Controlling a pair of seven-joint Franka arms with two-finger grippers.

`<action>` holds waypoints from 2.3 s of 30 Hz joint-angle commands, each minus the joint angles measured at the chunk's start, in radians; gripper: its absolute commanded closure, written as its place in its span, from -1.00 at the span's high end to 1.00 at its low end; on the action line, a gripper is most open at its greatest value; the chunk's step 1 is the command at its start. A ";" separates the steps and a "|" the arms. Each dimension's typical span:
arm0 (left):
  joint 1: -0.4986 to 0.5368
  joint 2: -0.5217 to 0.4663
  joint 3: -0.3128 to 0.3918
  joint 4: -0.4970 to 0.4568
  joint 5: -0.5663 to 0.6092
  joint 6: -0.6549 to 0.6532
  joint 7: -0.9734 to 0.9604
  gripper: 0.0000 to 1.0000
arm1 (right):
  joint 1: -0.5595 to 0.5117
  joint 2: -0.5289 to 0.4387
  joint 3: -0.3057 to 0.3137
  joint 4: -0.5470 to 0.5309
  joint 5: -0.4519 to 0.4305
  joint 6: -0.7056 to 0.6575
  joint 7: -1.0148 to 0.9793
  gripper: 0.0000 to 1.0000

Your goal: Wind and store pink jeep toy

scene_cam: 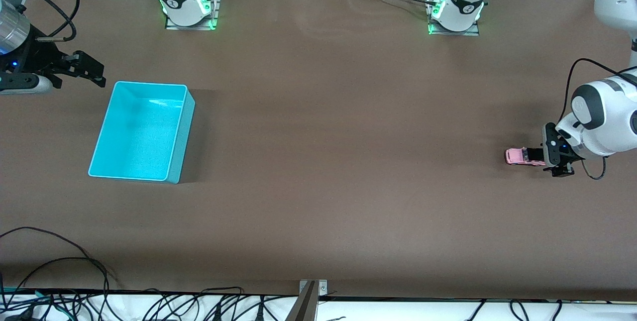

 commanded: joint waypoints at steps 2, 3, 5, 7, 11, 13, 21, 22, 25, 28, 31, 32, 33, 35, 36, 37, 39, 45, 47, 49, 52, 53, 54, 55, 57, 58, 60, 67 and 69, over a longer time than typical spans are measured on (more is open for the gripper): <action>0.005 0.005 -0.005 0.032 0.002 -0.040 0.013 1.00 | 0.004 0.005 -0.001 0.019 -0.011 -0.016 0.000 1.00; 0.005 0.005 -0.005 0.034 0.002 -0.048 0.013 1.00 | 0.004 0.005 -0.001 0.019 -0.011 -0.016 0.000 1.00; 0.005 0.005 -0.005 0.044 0.002 -0.060 0.006 1.00 | 0.004 0.005 -0.001 0.019 -0.011 -0.016 0.000 1.00; 0.005 0.003 -0.007 0.050 0.002 -0.078 -0.003 1.00 | 0.004 0.005 -0.001 0.019 -0.011 -0.016 0.002 1.00; 0.004 -0.002 -0.007 0.070 0.002 -0.111 -0.038 1.00 | 0.004 0.005 -0.001 0.019 -0.011 -0.016 0.002 1.00; 0.004 -0.002 -0.007 0.089 0.000 -0.146 -0.067 1.00 | 0.004 0.005 -0.001 0.019 -0.011 -0.016 0.002 1.00; -0.004 -0.003 -0.035 0.205 0.002 -0.330 -0.185 1.00 | 0.004 0.005 -0.001 0.019 -0.011 -0.016 0.000 1.00; -0.004 -0.003 -0.038 0.219 0.002 -0.353 -0.202 1.00 | 0.004 0.005 -0.001 0.019 -0.011 -0.018 0.000 1.00; -0.005 -0.005 -0.048 0.268 0.002 -0.413 -0.253 1.00 | 0.004 0.005 -0.001 0.019 -0.011 -0.016 0.000 1.00; -0.005 -0.011 -0.070 0.297 0.002 -0.460 -0.305 1.00 | 0.004 0.005 -0.001 0.019 -0.011 -0.016 0.000 1.00; -0.005 -0.028 -0.087 0.323 0.002 -0.526 -0.374 1.00 | 0.004 0.005 -0.001 0.019 -0.011 -0.018 0.000 1.00; -0.005 -0.032 -0.096 0.333 0.002 -0.545 -0.394 1.00 | 0.004 0.005 -0.001 0.019 -0.011 -0.018 0.000 1.00; -0.005 -0.037 -0.105 0.343 0.002 -0.566 -0.415 1.00 | 0.004 0.005 -0.001 0.019 -0.011 -0.018 0.000 1.00; -0.005 -0.043 -0.122 0.362 0.003 -0.601 -0.452 1.00 | 0.004 0.005 -0.001 0.019 -0.011 -0.018 0.000 1.00; -0.005 -0.046 -0.128 0.373 0.003 -0.621 -0.472 1.00 | 0.004 0.005 -0.001 0.019 -0.011 -0.016 0.000 1.00; -0.005 -0.048 -0.137 0.383 0.003 -0.641 -0.495 1.00 | 0.004 0.005 -0.001 0.019 -0.011 -0.018 0.000 1.00; -0.005 -0.054 -0.153 0.405 0.003 -0.683 -0.541 1.00 | 0.004 0.005 -0.001 0.019 -0.011 -0.016 0.000 1.00; -0.007 -0.078 -0.212 0.455 0.006 -0.781 -0.670 1.00 | 0.004 0.005 -0.001 0.019 -0.011 -0.018 -0.001 1.00; -0.007 -0.086 -0.237 0.462 0.009 -0.799 -0.714 1.00 | 0.004 0.005 -0.001 0.019 -0.011 -0.018 -0.001 1.00; -0.007 -0.101 -0.257 0.463 0.011 -0.810 -0.751 1.00 | 0.004 0.005 -0.001 0.019 -0.011 -0.018 -0.003 1.00; -0.011 -0.123 -0.272 0.463 0.012 -0.829 -0.812 1.00 | 0.004 0.005 -0.001 0.019 -0.011 -0.018 -0.003 1.00; -0.012 -0.127 -0.281 0.463 0.011 -0.841 -0.837 1.00 | 0.004 0.005 -0.001 0.019 -0.011 -0.018 -0.003 1.00; -0.012 -0.133 -0.294 0.465 0.011 -0.852 -0.866 1.00 | 0.004 0.005 -0.001 0.018 -0.011 -0.018 -0.003 1.00; -0.013 -0.141 -0.309 0.465 0.015 -0.859 -0.894 1.00 | 0.004 0.005 -0.001 0.019 -0.011 -0.018 -0.004 1.00; -0.013 -0.155 -0.332 0.465 0.017 -0.867 -0.937 1.00 | 0.004 0.005 -0.001 0.018 -0.011 -0.018 -0.007 1.00; -0.013 -0.161 -0.340 0.465 0.017 -0.869 -0.955 1.00 | 0.004 0.005 -0.001 0.018 -0.011 -0.018 -0.007 1.00; -0.015 -0.167 -0.344 0.465 0.017 -0.873 -0.984 1.00 | 0.004 0.005 -0.001 0.018 -0.011 -0.018 -0.009 1.00; -0.080 -0.236 -0.337 0.448 0.020 -0.884 -1.121 1.00 | 0.004 0.005 -0.001 0.019 -0.011 -0.018 -0.012 1.00; -0.085 -0.258 -0.338 0.442 0.019 -0.884 -1.181 1.00 | 0.004 0.005 -0.001 0.019 -0.011 -0.018 -0.013 1.00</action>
